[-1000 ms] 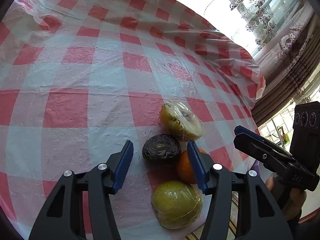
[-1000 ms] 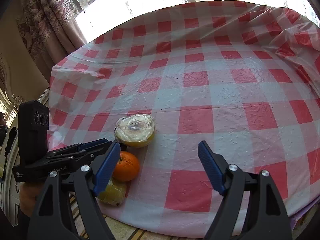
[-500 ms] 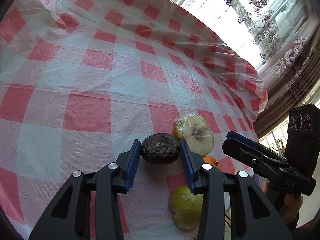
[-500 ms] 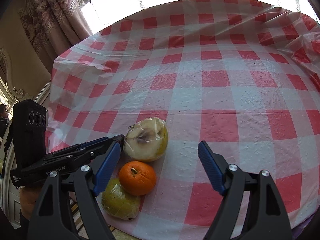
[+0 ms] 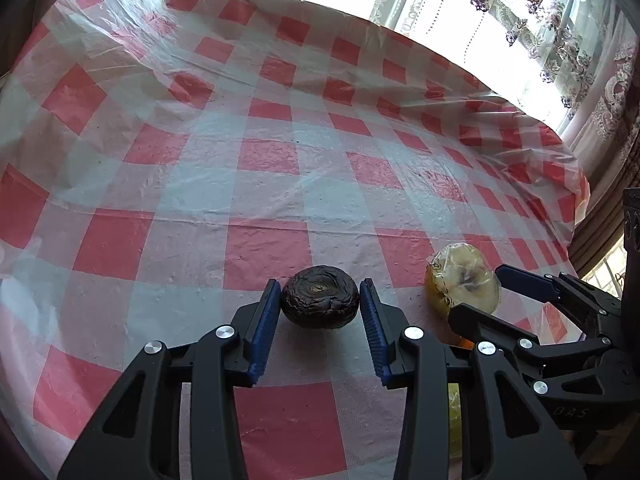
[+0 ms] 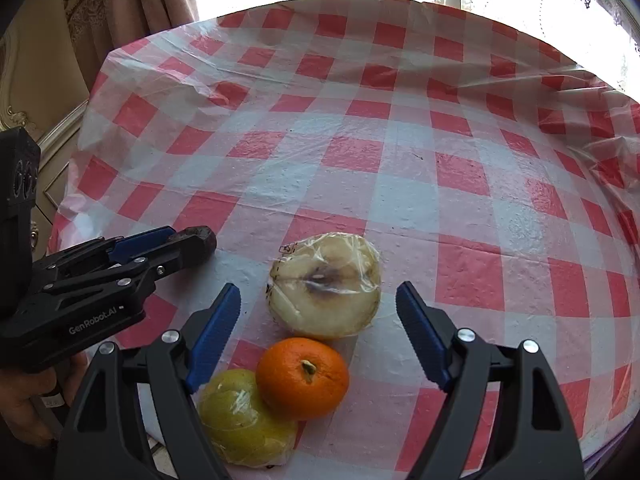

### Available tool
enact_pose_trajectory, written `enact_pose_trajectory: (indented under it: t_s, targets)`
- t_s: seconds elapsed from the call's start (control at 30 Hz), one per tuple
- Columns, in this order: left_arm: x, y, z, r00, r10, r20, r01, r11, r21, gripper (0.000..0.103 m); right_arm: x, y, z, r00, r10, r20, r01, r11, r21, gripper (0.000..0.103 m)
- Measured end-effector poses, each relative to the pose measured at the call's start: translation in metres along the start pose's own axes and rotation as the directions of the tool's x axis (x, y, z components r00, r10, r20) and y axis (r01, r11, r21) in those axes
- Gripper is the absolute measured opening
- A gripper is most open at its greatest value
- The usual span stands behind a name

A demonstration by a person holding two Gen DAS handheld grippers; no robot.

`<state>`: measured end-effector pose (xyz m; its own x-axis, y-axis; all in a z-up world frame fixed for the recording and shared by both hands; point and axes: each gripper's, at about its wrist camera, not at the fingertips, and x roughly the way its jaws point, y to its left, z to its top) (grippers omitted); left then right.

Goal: Organize fruits
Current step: 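Grasp a dark round fruit with the left tool while the right grasps the wrapped halved fruit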

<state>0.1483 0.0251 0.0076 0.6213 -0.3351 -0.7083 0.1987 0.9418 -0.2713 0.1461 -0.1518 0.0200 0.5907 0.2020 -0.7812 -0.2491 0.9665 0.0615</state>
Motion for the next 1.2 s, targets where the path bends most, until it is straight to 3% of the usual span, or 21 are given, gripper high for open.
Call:
enact_pose_trajectory:
  t_s: [0.37,0.6,1.2]
  targets:
    - [0.002,0.0,-0.002,1.0,0.013,-0.009,-0.013,1.0,0.01,0.044,0.014,0.009,0.002,0.995,-0.104,-0.009,0.103,0.994,-0.042,0.08]
    - [0.005,-0.003,-0.003,1.0,0.007,-0.017,-0.007,1.0,0.028,0.041,0.019,0.008,0.0,0.997,-0.077,-0.02,0.076,0.996,-0.039,0.063]
    - [-0.012,-0.024,-0.004,0.997,0.045,0.054,-0.051,0.994,0.101,0.038,-0.01,-0.026,-0.012,0.995,-0.039,0.095,0.028,0.993,0.113,0.062]
